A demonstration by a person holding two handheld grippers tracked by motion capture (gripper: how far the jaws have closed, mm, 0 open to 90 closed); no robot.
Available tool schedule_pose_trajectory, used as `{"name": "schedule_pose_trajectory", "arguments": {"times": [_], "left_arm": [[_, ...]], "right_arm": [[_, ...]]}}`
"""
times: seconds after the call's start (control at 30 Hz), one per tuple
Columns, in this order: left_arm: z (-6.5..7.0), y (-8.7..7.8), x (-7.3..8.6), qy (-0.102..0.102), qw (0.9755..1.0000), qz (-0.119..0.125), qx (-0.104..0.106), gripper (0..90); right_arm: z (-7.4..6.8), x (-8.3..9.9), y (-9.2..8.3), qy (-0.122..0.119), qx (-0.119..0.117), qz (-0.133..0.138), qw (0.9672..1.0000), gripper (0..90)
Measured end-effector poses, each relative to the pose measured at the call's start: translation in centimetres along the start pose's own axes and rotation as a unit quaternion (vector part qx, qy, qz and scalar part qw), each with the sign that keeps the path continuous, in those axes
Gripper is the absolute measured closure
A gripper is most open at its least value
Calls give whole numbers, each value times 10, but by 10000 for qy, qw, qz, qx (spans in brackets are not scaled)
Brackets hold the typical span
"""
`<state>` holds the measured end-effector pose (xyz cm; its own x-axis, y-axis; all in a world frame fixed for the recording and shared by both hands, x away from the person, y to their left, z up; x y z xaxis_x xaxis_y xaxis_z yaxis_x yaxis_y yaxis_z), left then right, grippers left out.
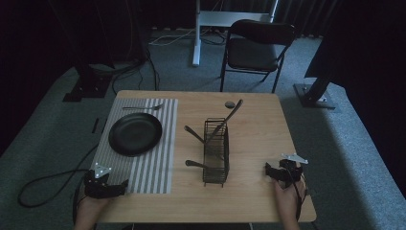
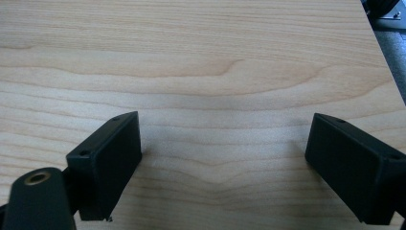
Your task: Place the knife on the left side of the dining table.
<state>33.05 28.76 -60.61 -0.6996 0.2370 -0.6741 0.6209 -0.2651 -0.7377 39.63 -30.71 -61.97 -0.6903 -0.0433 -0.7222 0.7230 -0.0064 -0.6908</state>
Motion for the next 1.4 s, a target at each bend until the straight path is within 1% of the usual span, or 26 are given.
{"name": "schedule_pose_trajectory", "arguments": {"times": [0.03,0.07,0.2,0.27,0.33,0.37,0.4,0.43,0.47,0.5,0.57,0.6,0.67,0.73,0.83,0.9,0.93,1.0,1.03,1.1,1.17,1.2,1.23,1.3,1.33,1.4], "left_arm": [[3,-1,-2,14,10000,8,33,23],[7,-2,-4,23,9999,22,141,23],[13,-6,-9,85,9997,101,187,23],[20,-10,-15,107,9993,191,292,23],[22,-10,-16,138,9993,183,302,23],[27,-12,-20,203,9990,214,350,23],[27,-12,-20,203,9990,214,350,23],[32,-15,-24,255,9986,254,380,23],[32,-15,-24,255,9986,254,380,23],[39,-17,-27,345,9981,238,457,23],[41,-17,-28,381,9980,203,470,23],[46,-17,-31,387,9975,230,543,23],[51,-17,-33,420,9970,226,602,23],[58,-19,-35,459,9960,234,724,23],[63,-21,-39,518,9956,280,735,23],[71,-23,-43,587,9946,288,812,23],[71,-23,-43,587,9946,288,812,23],[78,-28,-49,603,9931,347,942,23],[78,-28,-49,603,9931,347,942,23],[86,-32,-55,768,9917,380,957,23],[89,-33,-57,815,9913,400,955,23],[96,-36,-60,878,9899,425,1025,23],[96,-36,-60,878,9899,425,1025,23],[104,-36,-63,1009,9879,438,1095,23],[106,-36,-64,1004,9872,455,1153,22],[109,-36,-66,1018,9867,469,1181,23]], "right_arm": [[0,0,0,1,-1,-1,10000,112],[0,0,0,0,-1,0,10000,112],[0,0,0,1,0,0,10000,113],[0,0,0,1,0,0,10000,113],[0,0,0,0,0,0,10000,112],[0,0,0,1,0,0,10000,113],[0,0,0,2,0,-1,10000,112],[0,0,0,0,-1,0,10000,113],[0,0,0,0,-1,0,10000,113],[0,0,0,0,0,0,10000,113],[0,0,0,0,0,0,10000,112],[0,0,0,0,0,0,10000,113],[0,0,0,1,0,0,10000,113],[0,0,0,1,-1,0,10000,113],[0,0,0,1,0,0,10000,113],[0,0,0,2,0,0,10000,113],[0,0,0,2,0,0,10000,113],[0,0,0,1,-3,1,10000,113],[0,0,0,1,-2,1,10000,113],[0,0,0,1,-1,-1,10000,113],[0,0,0,2,-3,0,10000,113],[0,0,0,1,0,0,10000,113],[0,0,0,1,0,0,10000,113],[0,0,0,1,-3,1,10000,113],[0,0,0,1,-3,1,10000,113],[0,0,0,1,-3,1,10000,113]]}}
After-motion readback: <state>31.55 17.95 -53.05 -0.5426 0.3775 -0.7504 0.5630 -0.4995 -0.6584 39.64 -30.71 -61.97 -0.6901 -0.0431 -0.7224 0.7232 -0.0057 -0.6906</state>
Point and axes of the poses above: each handheld gripper's, and its own axes: y roughly forward along the jaws, x roughly out of its underside, z roughly to its right, the point moved 10 cm from there along y, roughly forward along the jaws, and after that the axes turned 4 degrees about x, right-handed, at the moved point
